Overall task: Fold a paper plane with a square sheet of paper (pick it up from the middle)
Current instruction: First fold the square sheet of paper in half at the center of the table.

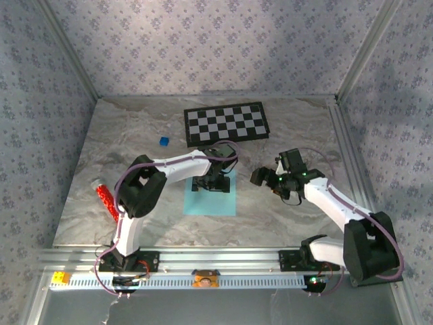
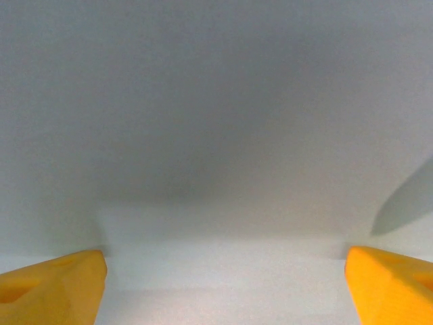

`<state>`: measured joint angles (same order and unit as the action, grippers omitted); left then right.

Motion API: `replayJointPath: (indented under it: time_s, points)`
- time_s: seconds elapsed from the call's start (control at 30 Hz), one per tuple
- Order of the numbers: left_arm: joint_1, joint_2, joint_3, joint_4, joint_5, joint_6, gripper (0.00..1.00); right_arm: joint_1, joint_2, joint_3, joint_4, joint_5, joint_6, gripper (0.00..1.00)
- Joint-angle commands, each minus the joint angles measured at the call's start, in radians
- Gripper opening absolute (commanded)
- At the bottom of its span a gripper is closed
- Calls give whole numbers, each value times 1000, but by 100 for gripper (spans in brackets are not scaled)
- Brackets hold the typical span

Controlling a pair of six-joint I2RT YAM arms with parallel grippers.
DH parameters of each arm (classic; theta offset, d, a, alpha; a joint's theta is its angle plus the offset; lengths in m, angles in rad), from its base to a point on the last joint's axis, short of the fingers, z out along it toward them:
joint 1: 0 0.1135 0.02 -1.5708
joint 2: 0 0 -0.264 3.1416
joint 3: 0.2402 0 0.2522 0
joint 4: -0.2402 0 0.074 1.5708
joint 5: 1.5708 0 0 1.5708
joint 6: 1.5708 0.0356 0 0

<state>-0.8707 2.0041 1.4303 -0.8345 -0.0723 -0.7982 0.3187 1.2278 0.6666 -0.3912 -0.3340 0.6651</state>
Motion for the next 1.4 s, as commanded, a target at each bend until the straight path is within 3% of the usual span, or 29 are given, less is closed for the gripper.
replayJointPath:
  time_s: [0.0, 0.3, 0.63, 1.1, 1.37]
  points:
    - [4, -12, -4, -18, -15, -12, 91, 10, 12, 35, 4, 0, 8, 97]
    - [2, -24, -13, -30, -63, -25, 91, 17, 17, 37, 16, -9, 14, 97]
    - [5, -3, -54, 49, 32, -16, 91, 17, 36, 32, 14, -2, 22, 97]
    - [4, -51, -14, 13, -13, -16, 91, 16, 45, 46, 18, -16, 19, 97]
    - [2, -38, -32, 39, 19, -21, 91, 16, 50, 42, 19, -17, 18, 97]
